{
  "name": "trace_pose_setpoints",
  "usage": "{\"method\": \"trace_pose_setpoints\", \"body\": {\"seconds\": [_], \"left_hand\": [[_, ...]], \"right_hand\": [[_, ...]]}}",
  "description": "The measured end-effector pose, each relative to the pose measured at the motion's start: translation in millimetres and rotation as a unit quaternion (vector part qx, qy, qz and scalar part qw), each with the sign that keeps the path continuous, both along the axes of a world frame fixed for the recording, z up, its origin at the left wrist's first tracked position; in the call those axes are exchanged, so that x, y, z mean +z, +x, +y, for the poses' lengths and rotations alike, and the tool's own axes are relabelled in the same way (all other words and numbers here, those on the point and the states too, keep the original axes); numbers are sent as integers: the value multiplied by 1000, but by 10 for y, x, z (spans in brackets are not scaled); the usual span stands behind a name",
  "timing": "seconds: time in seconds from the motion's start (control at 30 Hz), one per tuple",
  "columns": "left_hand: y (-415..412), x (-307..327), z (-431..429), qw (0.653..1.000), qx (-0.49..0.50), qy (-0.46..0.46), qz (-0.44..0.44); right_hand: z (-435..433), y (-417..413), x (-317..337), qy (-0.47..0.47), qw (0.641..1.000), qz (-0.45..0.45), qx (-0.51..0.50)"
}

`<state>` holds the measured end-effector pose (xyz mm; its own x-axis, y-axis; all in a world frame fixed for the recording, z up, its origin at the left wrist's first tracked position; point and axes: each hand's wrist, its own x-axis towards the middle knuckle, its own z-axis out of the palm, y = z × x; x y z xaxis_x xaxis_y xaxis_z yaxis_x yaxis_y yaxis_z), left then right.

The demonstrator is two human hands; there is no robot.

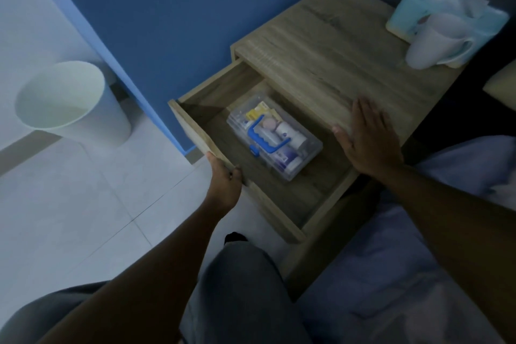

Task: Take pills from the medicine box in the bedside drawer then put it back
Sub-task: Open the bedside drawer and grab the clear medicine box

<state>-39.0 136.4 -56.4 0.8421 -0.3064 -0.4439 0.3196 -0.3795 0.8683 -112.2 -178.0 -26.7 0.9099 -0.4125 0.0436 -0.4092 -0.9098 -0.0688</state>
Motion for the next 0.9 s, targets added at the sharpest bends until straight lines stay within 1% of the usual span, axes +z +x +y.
{"method": "trace_pose_setpoints", "body": {"seconds": [0.13,0.27,0.33,0.4,0.47,0.57,0.63,0.7,0.8,0.83,0.87,0.9], "left_hand": [[9,-31,0,1000,6,-15,1],[-21,-29,43,999,10,-16,-28],[18,52,77,1000,9,-6,-18],[143,179,101,999,10,25,-44],[292,343,100,991,4,81,-105],[471,602,45,968,-11,193,-162],[521,712,-19,953,-35,228,-196],[559,756,-93,945,-70,227,-225],[615,746,-248,945,-126,184,-238],[636,729,-309,947,-143,170,-230],[656,709,-369,950,-155,161,-218],[677,684,-424,953,-159,157,-203]], "right_hand": [[2,2,4,6,1000,2,1],[-15,-6,-14,11,1000,3,2],[-11,-30,9,21,1000,8,-2],[4,-54,6,26,1000,14,-5],[12,-66,14,37,999,26,-12],[37,-66,31,55,997,50,-25],[120,-7,89,63,994,73,-55],[306,26,176,52,995,43,-77],[773,-116,226,21,999,-43,25],[939,-184,203,41,997,-54,40],[1089,-230,177,85,994,-59,20],[1212,-238,143,142,988,-60,-29]]}}
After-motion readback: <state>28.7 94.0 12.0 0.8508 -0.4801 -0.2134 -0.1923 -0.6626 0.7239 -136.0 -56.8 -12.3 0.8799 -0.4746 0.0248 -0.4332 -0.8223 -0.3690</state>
